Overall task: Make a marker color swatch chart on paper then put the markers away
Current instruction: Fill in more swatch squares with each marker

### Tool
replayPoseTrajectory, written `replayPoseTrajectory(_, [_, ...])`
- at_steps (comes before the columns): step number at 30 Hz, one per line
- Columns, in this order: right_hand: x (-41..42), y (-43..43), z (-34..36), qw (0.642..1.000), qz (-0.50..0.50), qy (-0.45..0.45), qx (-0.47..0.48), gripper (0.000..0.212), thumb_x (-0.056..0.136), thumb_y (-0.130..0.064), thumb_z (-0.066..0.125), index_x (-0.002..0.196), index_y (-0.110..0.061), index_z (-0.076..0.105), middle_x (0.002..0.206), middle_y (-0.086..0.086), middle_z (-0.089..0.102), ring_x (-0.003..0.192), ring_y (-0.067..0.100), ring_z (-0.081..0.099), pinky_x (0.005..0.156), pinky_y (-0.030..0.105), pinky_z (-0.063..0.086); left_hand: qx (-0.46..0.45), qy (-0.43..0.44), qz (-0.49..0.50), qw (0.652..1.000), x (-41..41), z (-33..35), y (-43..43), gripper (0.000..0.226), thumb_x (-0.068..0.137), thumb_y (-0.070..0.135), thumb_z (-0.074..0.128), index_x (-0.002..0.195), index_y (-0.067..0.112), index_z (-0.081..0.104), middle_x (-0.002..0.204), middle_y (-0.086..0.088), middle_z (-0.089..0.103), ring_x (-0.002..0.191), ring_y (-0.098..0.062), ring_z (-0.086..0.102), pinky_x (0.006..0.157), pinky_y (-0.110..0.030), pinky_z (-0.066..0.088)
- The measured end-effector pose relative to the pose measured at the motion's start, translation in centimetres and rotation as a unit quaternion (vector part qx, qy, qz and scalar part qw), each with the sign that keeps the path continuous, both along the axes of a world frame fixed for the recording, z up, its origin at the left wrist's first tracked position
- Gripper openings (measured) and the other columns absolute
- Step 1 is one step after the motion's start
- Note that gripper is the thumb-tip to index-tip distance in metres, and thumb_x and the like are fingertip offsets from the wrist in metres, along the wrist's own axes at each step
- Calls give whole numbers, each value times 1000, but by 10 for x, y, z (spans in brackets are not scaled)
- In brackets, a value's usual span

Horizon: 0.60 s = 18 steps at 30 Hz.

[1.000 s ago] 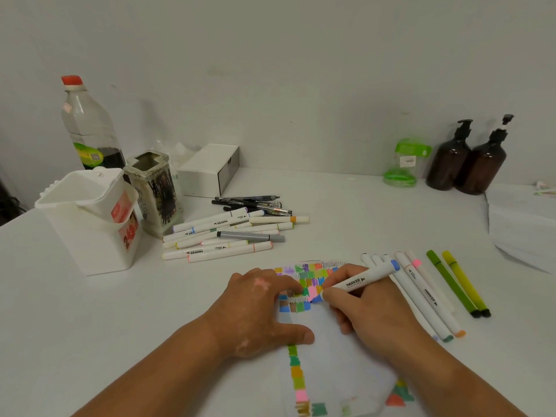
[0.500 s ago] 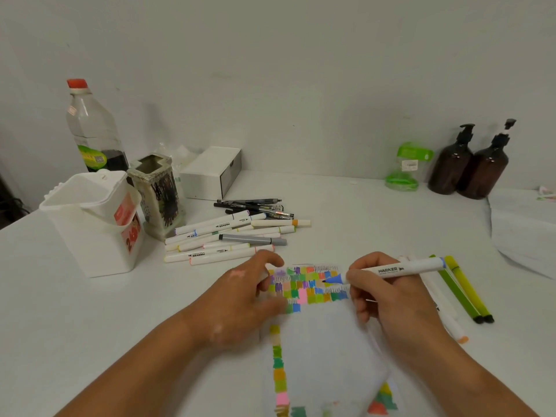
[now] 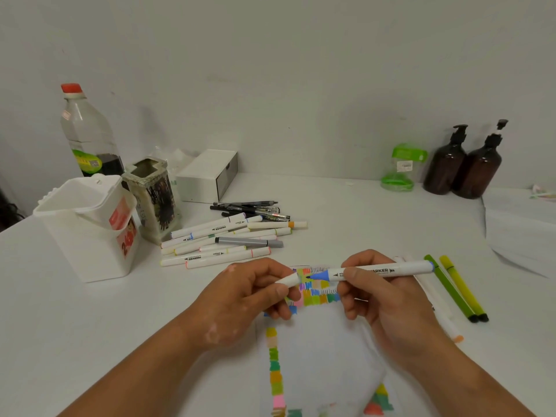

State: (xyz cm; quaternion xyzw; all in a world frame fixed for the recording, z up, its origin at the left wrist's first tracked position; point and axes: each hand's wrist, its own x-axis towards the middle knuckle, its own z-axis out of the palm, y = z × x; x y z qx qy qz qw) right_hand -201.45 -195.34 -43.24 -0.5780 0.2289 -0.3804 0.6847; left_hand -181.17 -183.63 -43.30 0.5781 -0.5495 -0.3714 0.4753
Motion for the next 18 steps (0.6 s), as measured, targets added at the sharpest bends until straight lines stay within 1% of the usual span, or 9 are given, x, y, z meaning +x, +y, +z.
replayPoseTrajectory(2, [0, 0, -1, 1000, 4, 3, -1, 6, 74, -10, 75, 77, -14, 71, 68, 18, 65, 53, 21, 58, 44, 26, 46, 2, -7, 3, 1000, -1, -1, -1, 17, 100, 7, 55, 113, 11, 65, 96, -5, 76, 80, -21, 72, 75, -32, 59])
replayPoseTrajectory(4, [0, 1, -2, 1000, 12, 10, -6, 7, 74, -11, 76, 78, -14, 72, 70, 17, 67, 54, 20, 58, 46, 26, 46, 5, -9, 5, 1000, -2, -2, -1, 18, 99, 8, 56, 113, 11, 66, 95, -4, 77, 79, -21, 72, 74, -28, 58])
replayPoseTrajectory(6, [2, 4, -3, 999, 26, 26, -18, 6, 75, -18, 75, 79, -15, 73, 72, 18, 69, 55, 20, 59, 47, 26, 47, 4, -13, 2, 1000, -4, -3, -2, 19, 99, 9, 57, 114, 13, 67, 94, -4, 76, 79, -20, 73, 73, -27, 57])
replayPoseTrajectory(8, [4, 7, -5, 998, 33, 46, -33, 14, 73, -25, 79, 81, -15, 73, 74, 19, 70, 57, 21, 60, 49, 27, 48, -2, -23, -3, 1000, -6, -5, -3, 20, 99, 10, 57, 114, 16, 69, 94, -3, 76, 79, -19, 73, 73, -25, 57])
replayPoseTrajectory(9, [4, 8, -5, 998, 32, 51, -36, 15, 73, -26, 79, 81, -15, 73, 75, 19, 71, 58, 21, 61, 50, 27, 48, -6, -24, -3, 1000, -7, -5, -3, 20, 100, 10, 57, 113, 17, 69, 93, -3, 76, 79, -18, 73, 73, -25, 57])
replayPoseTrajectory(12, [3, 8, -4, 998, 31, 50, -32, 9, 77, -20, 77, 81, -13, 73, 77, 21, 72, 61, 22, 63, 52, 27, 50, -23, -3, -4, 1000, -10, -5, -3, 21, 99, 9, 56, 112, 18, 71, 92, -6, 76, 79, -20, 73, 72, -25, 56])
replayPoseTrajectory(16, [2, 10, -2, 998, 42, 47, -25, 10, 76, -21, 78, 83, -15, 74, 79, 21, 74, 64, 21, 65, 56, 28, 53, -42, 18, -6, 999, -10, -4, -3, 21, 99, 6, 55, 110, 15, 71, 90, -8, 75, 76, -21, 72, 72, -26, 56])
replayPoseTrajectory(18, [3, 11, -1, 997, 44, 49, -33, 8, 77, -21, 78, 83, -16, 74, 80, 20, 74, 65, 22, 65, 56, 29, 53, -45, 17, -2, 999, -9, -4, -3, 21, 100, 4, 55, 109, 14, 71, 86, -6, 73, 74, -19, 70, 71, -26, 55])
